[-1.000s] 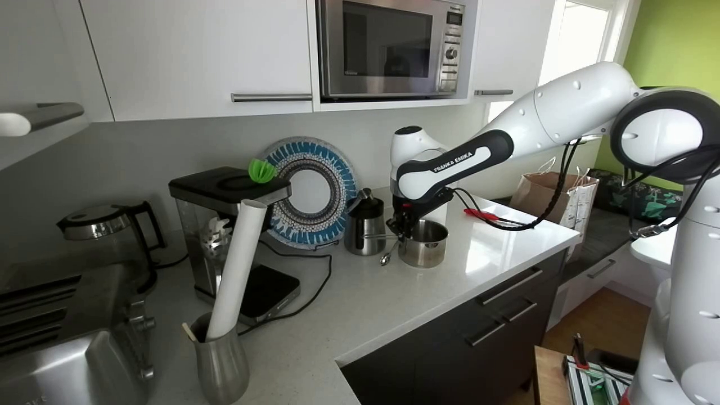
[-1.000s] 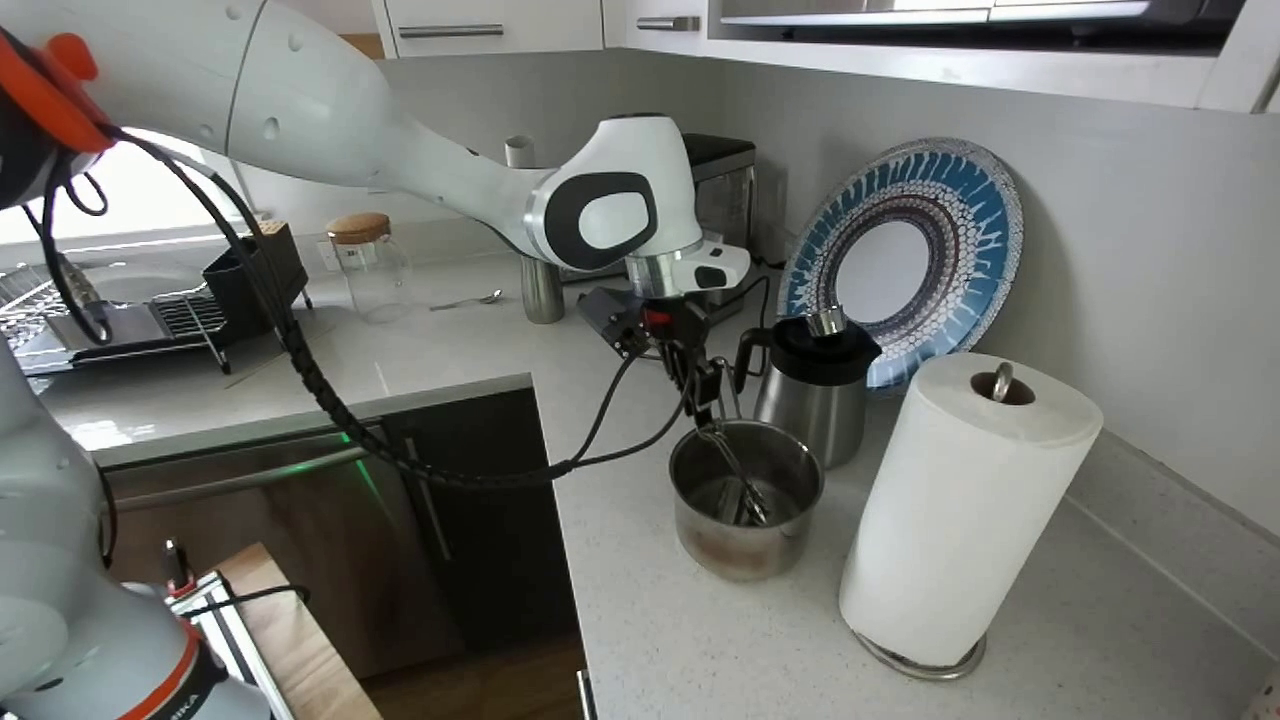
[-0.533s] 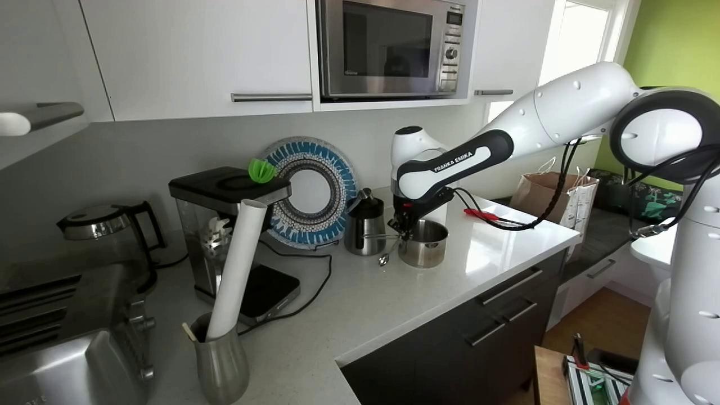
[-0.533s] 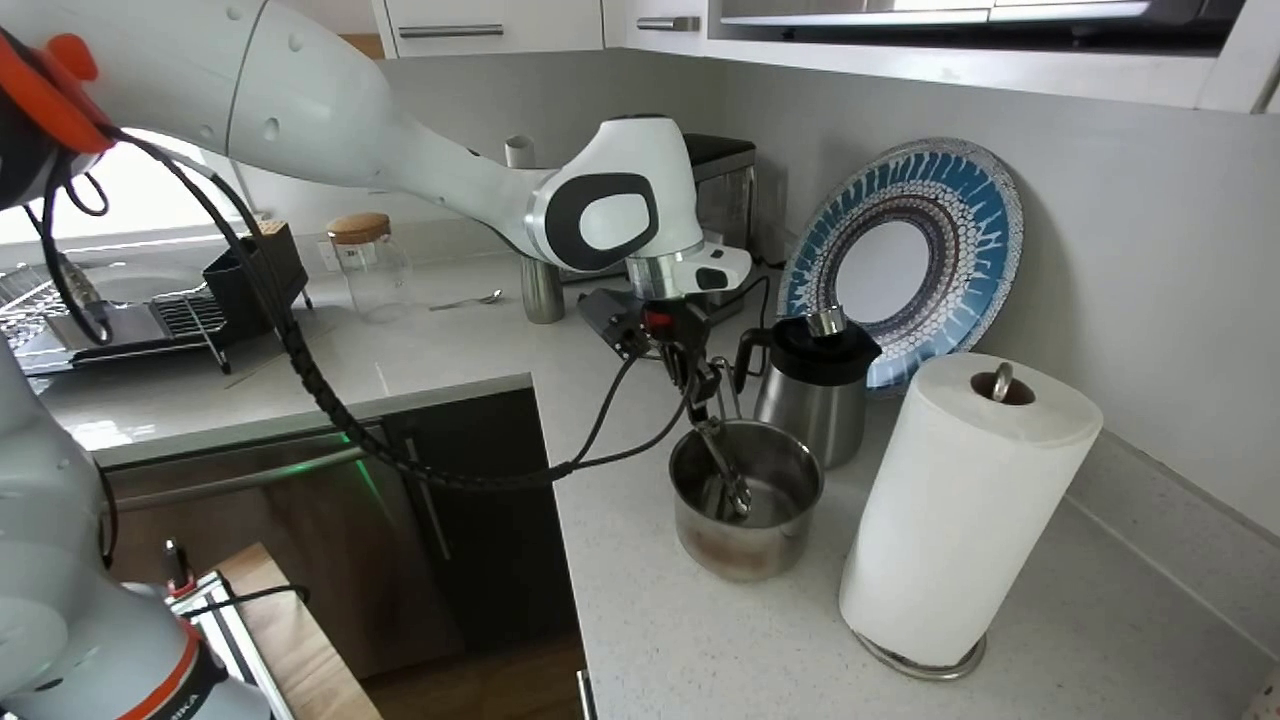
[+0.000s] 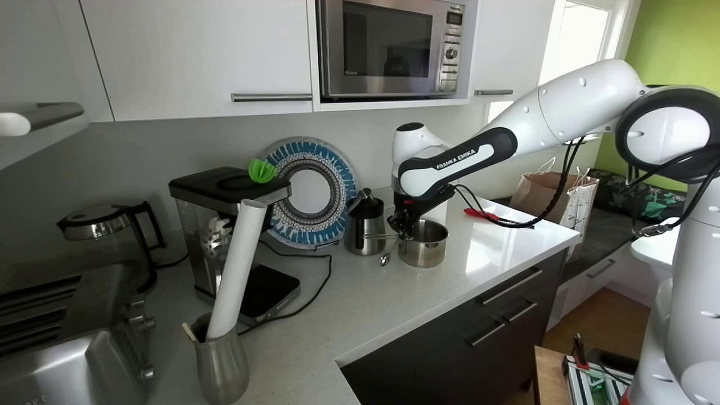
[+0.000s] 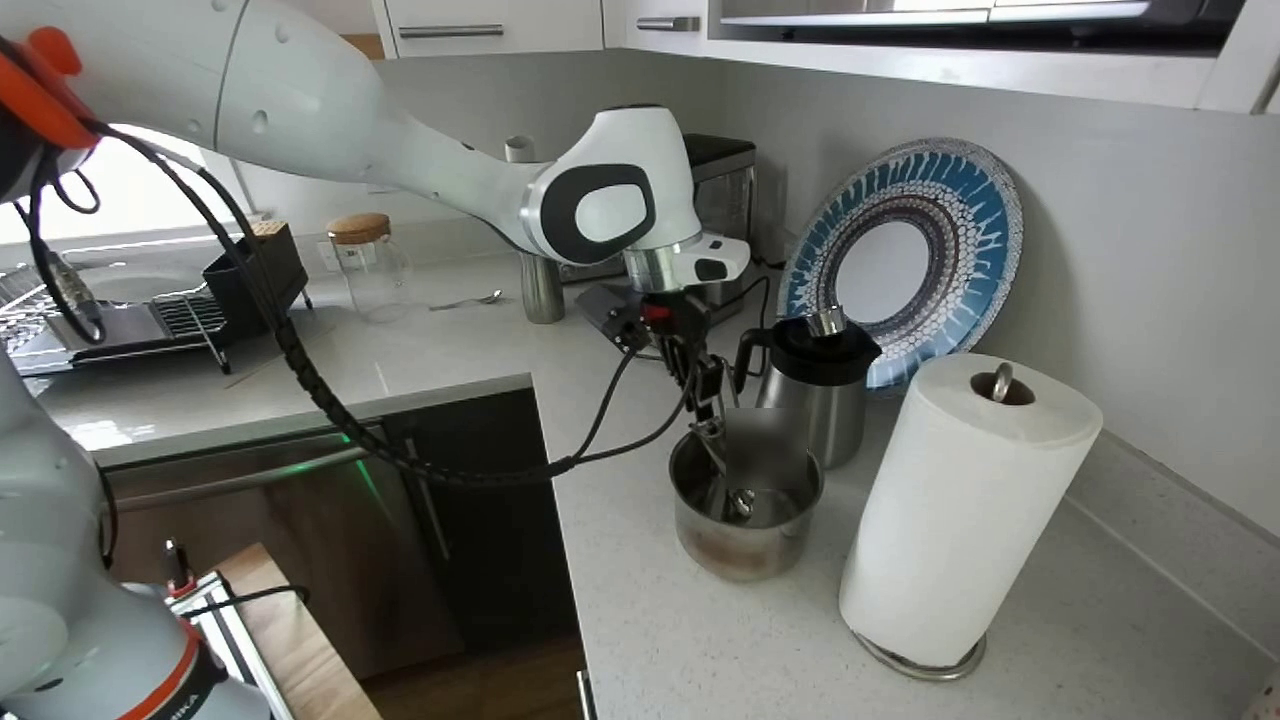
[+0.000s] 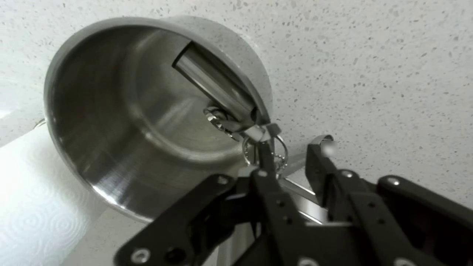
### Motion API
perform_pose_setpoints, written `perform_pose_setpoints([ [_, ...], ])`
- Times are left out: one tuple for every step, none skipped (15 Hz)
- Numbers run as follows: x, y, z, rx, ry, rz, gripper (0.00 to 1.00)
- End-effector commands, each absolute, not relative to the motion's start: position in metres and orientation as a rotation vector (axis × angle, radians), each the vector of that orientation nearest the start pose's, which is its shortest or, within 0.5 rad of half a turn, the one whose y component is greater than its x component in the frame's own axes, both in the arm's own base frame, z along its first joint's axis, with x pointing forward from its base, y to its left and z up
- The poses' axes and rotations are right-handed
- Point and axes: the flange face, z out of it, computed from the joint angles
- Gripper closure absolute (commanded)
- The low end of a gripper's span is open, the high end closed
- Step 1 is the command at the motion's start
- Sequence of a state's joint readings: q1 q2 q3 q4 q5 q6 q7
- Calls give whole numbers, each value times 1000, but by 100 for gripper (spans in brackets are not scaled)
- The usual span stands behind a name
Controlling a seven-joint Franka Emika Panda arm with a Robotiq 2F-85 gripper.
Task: Remove the measuring spoons from the silver pot and put them on the left side of the counter
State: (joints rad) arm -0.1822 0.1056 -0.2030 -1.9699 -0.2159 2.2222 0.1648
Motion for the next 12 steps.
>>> perform_pose_setpoints([
  [540,-222,435,-3305,672,-167,37],
  [540,-222,434,-3308,667,-154,29],
  [540,-223,432,-3306,665,-148,22],
  [542,-224,431,-3307,666,-151,15],
  [544,-225,429,-3304,671,-152,7],
  [546,-225,426,-3305,680,-145,1],
  [547,-226,424,-3306,685,-141,1],
  [548,-227,422,-3305,694,-142,8],
  [549,-228,420,-3305,700,-139,15],
  [551,-229,418,-3306,704,-131,31],
  [551,-230,415,-3304,705,-125,37],
  [553,-231,413,-3305,716,-122,47],
])
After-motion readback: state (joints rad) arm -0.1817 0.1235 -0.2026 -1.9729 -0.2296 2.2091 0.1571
